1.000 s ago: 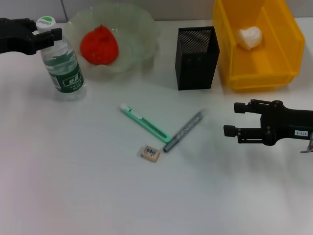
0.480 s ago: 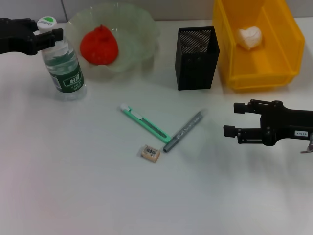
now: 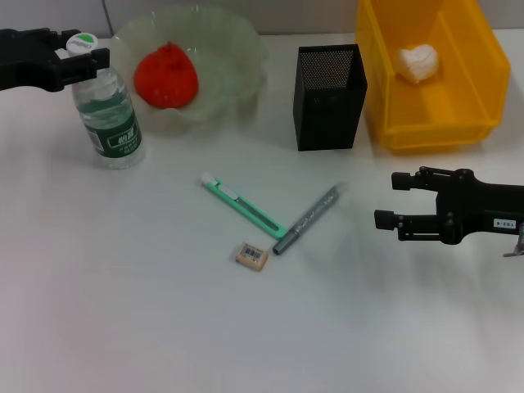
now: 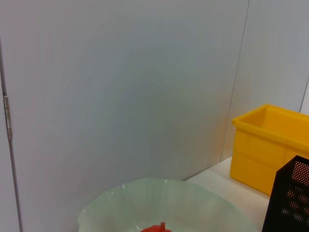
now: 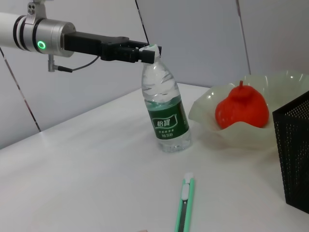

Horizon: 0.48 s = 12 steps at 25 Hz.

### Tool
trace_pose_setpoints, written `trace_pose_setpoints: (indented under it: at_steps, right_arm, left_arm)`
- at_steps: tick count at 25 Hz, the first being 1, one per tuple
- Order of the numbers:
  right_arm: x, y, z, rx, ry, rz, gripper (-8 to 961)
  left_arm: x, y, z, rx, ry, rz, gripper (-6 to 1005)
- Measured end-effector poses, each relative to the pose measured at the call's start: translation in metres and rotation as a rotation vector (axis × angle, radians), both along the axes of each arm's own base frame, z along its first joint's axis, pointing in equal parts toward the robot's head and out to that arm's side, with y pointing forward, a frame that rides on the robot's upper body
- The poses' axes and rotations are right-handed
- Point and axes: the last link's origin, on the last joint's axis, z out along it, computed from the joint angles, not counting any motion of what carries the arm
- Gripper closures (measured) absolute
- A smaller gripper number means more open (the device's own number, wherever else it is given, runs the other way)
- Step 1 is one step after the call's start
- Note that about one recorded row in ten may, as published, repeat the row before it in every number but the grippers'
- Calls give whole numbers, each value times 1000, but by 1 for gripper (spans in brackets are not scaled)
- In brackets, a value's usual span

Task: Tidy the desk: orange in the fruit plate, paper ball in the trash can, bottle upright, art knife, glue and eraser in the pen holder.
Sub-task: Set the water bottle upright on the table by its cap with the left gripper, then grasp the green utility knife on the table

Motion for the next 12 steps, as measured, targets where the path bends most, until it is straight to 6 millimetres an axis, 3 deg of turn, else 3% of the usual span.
trace_pose_setpoints:
  at_steps: [2, 4, 12]
  right_arm:
    - [0, 0, 0, 0, 0, 0, 126]
    - [0, 0, 0, 0, 0, 0, 126]
    - [0, 0, 0, 0, 1, 0, 125]
  left_arm:
    - [0, 0, 0, 1, 3, 0, 526]
    - [-1, 0, 0, 2, 5, 1, 297]
    - [-1, 0, 0, 1, 6, 1, 192]
